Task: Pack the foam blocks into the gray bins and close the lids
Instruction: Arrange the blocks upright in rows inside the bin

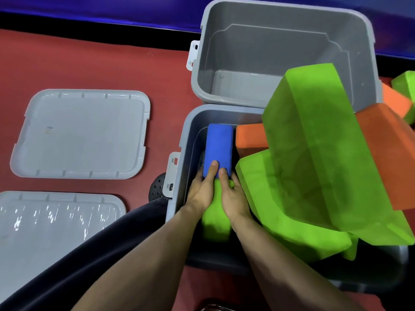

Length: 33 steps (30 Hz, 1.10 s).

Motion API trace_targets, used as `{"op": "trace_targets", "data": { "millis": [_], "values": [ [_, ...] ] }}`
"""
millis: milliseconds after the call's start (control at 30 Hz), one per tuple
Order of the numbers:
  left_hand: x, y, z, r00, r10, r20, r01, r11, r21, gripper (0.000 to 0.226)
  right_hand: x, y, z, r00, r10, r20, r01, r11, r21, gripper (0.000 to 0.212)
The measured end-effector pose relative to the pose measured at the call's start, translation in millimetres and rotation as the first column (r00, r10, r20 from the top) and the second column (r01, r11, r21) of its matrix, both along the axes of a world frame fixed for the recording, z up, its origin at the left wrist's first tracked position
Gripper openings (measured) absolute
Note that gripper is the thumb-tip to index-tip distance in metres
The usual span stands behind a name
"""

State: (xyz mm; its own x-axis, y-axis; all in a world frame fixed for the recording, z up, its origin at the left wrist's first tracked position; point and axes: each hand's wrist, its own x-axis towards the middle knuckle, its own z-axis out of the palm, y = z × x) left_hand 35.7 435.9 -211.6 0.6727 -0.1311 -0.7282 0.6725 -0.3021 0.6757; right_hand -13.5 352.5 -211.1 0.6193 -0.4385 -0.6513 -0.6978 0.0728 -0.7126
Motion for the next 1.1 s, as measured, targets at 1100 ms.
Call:
{"op": "trace_targets", "data": {
  "millis": [1100],
  "values": [
    [-9, -4, 1, 0.998, 0.032, -0.051, -0.034, 0.999, -0.040, 0.090, -5, 2, -34, 0.984, 0.032, 0.175, -0.006, 0.988, -0.152, 0.088]
  ]
}}
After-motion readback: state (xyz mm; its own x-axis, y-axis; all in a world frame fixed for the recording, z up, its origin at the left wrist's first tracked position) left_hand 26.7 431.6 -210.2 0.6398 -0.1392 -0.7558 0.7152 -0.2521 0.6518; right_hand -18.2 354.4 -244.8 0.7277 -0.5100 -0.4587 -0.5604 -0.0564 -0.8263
